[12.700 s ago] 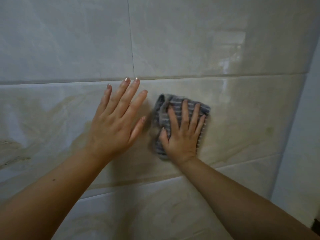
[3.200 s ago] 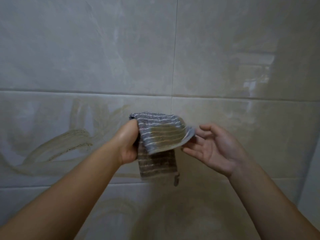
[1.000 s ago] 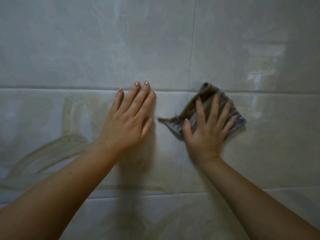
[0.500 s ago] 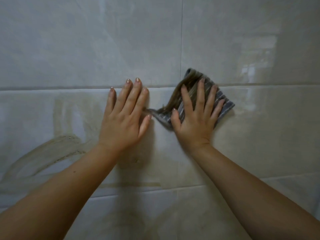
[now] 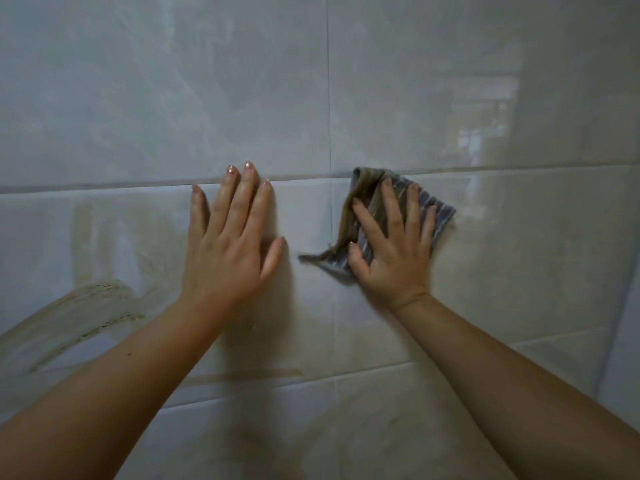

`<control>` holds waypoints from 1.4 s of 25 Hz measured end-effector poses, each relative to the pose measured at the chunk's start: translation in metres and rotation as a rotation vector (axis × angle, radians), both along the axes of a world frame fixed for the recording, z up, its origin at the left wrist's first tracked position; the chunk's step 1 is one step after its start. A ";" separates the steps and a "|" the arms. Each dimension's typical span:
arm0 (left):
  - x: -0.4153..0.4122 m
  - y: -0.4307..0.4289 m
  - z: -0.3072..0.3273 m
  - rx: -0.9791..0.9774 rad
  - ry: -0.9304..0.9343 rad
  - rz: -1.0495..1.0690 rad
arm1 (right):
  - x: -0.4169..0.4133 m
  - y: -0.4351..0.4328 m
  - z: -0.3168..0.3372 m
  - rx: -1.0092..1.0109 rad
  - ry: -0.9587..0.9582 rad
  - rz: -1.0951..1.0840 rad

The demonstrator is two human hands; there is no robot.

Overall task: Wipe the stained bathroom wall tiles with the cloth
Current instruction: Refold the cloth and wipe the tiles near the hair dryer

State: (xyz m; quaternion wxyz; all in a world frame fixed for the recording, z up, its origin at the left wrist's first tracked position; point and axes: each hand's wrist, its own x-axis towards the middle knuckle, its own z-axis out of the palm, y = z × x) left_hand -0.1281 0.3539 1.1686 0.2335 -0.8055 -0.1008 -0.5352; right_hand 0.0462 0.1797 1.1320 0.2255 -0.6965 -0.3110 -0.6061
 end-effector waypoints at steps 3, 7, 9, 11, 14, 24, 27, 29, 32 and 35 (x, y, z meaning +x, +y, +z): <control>0.010 -0.018 0.000 0.081 0.026 0.001 | 0.050 -0.050 0.017 0.308 0.191 -0.078; 0.039 -0.063 0.004 0.083 0.037 -0.040 | 0.031 -0.033 0.002 0.292 0.204 -0.091; 0.054 -0.079 0.006 0.109 0.044 -0.041 | 0.029 -0.037 -0.011 0.028 0.053 -0.008; 0.066 -0.086 0.007 0.098 0.041 -0.012 | 0.063 -0.066 0.009 0.013 0.004 -0.017; 0.082 -0.091 0.000 0.008 0.017 0.048 | 0.112 -0.116 0.018 0.345 0.177 -0.099; 0.104 -0.111 -0.009 -0.114 -0.037 0.096 | 0.166 -0.172 0.016 0.332 0.149 -0.053; 0.104 -0.113 -0.010 -0.122 -0.039 0.097 | 0.155 -0.162 -0.028 0.356 0.177 -0.073; 0.108 -0.118 -0.010 -0.149 -0.057 0.092 | 0.138 -0.149 -0.049 0.205 0.105 -0.034; 0.121 -0.134 -0.005 -0.125 -0.062 0.063 | 0.160 -0.165 -0.008 0.153 0.031 -0.021; 0.144 -0.157 0.002 0.014 -0.028 -0.003 | 0.193 -0.200 0.010 0.409 0.173 -0.088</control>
